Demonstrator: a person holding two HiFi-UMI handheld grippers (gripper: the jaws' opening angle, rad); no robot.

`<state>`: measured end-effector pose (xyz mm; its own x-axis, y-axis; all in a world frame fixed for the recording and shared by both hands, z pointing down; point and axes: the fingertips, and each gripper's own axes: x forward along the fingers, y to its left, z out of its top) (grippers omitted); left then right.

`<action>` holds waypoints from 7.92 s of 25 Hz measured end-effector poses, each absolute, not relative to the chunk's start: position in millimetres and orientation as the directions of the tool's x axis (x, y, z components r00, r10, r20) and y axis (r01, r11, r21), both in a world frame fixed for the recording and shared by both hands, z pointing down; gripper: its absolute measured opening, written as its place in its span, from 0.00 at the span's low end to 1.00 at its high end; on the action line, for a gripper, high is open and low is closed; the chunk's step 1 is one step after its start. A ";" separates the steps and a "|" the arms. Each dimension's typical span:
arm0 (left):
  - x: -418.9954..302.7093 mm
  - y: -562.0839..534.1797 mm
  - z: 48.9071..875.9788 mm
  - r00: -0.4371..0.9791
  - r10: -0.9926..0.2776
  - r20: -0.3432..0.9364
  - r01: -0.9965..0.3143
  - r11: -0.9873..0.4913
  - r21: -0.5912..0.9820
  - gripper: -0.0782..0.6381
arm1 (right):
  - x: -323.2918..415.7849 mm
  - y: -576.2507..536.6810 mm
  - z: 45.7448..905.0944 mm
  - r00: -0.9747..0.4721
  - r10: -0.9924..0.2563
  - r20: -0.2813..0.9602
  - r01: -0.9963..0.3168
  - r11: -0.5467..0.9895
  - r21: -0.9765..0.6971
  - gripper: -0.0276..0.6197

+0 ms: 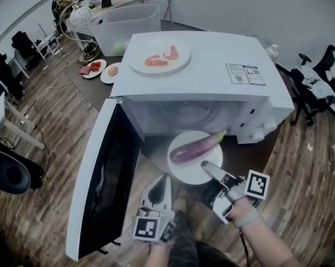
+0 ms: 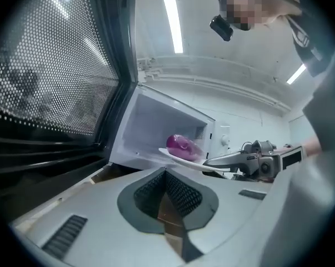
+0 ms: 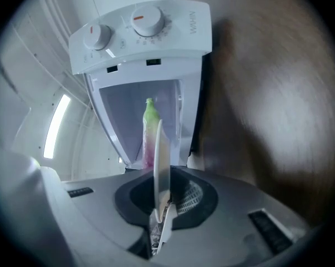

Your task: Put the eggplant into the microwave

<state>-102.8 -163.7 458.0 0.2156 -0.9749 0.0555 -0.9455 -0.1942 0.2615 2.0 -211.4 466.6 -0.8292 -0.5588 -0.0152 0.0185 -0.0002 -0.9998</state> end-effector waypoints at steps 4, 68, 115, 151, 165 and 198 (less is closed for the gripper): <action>-107.6 -171.7 460.0 0.208 -0.976 0.064 -0.949 -0.185 0.256 0.11 | -1.9 -224.1 467.8 -0.821 -0.571 -0.006 0.010 -0.005 -1.000 0.08; -68.4 -250.5 442.3 0.339 -0.940 0.043 -0.907 -0.314 0.279 0.11 | -54.8 -297.7 465.4 -0.878 -0.477 0.043 -0.118 0.128 -0.985 0.25; -98.7 -279.7 439.2 0.271 -0.961 0.054 -0.933 -0.249 0.259 0.11 | -39.0 -296.1 454.7 -0.650 -0.695 0.307 -0.755 0.637 -0.158 0.05; -91.2 -312.5 444.9 0.361 -0.927 0.099 -0.901 -0.319 0.293 0.11 | -58.5 -314.9 449.5 -0.670 -0.680 0.298 -0.742 0.625 -0.243 0.05; -89.1 -276.1 439.9 0.354 -0.931 0.088 -0.906 -0.318 0.278 0.11 | -49.9 -272.7 441.8 -0.733 -0.632 0.252 -0.680 0.672 -0.293 0.05; -21.5 -128.6 399.8 0.441 -0.890 0.119 -0.875 -0.396 0.277 0.11 | 8.3 -126.0 388.6 -0.784 -0.571 0.245 -0.616 0.765 -0.188 0.05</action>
